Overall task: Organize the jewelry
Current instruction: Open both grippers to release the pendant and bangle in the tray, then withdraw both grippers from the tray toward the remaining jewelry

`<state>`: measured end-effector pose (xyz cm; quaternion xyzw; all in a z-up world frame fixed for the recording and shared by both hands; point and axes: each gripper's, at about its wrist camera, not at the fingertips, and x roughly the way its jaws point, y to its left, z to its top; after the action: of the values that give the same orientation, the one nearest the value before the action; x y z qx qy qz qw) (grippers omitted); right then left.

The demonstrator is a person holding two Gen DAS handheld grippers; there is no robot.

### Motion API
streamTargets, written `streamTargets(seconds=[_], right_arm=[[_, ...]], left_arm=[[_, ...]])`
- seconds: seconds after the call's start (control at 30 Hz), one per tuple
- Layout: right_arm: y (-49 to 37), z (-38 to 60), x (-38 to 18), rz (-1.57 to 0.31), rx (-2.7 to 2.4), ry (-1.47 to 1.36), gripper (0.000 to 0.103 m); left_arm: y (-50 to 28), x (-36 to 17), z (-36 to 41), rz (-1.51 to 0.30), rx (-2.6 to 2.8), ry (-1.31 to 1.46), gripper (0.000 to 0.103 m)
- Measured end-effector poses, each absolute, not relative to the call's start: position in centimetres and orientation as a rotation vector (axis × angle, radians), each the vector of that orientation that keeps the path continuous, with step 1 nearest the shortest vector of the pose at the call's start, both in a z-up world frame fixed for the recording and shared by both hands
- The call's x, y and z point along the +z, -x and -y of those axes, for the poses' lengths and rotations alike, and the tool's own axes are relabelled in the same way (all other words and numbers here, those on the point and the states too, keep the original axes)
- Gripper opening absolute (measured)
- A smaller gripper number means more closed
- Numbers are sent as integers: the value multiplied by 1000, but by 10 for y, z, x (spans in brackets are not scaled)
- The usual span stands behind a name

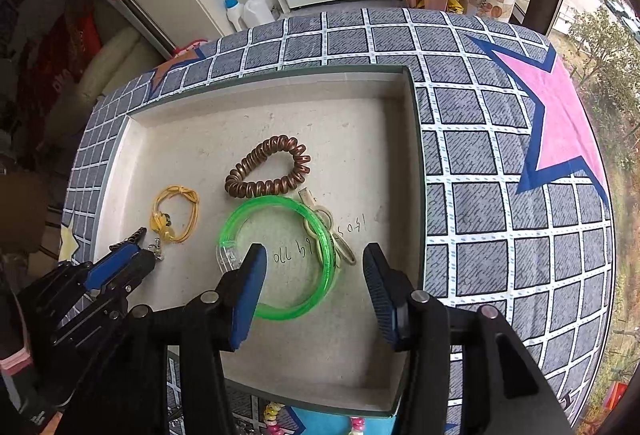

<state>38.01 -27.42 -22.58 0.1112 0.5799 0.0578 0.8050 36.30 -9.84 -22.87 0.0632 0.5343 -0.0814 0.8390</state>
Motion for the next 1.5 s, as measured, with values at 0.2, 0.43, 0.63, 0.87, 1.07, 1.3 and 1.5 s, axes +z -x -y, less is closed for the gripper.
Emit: streamTargets(seconds=[0.2,0.43,0.63,0.87,1.07,1.3,1.5], right_arm=[[-372,280,-212,-1206,125,-301,54],[-355,281,-197,-1175,141,-340,66],[-335,285,-180,-1127,149,-382,82],[-311,293,-169,-1100,135,-415,84],[-285,292,-167,-1109,155,-444,86],[-255,287,-169,-1117,139,-427,86],[-232,286,-176,-1142,118,-418,86]], left_arm=[[-354,-214,91,-1056,-133,-99,103],[-345,-202,82,-1031,-127,-96,103],[-319,-183,69,-1000,-128,-106,103],[-281,-179,54,-1017,-135,-113,103],[-254,-187,47,-1057,-150,-115,103],[-225,-196,47,-1084,-143,-127,103],[-212,-210,42,-1136,-157,-116,103]])
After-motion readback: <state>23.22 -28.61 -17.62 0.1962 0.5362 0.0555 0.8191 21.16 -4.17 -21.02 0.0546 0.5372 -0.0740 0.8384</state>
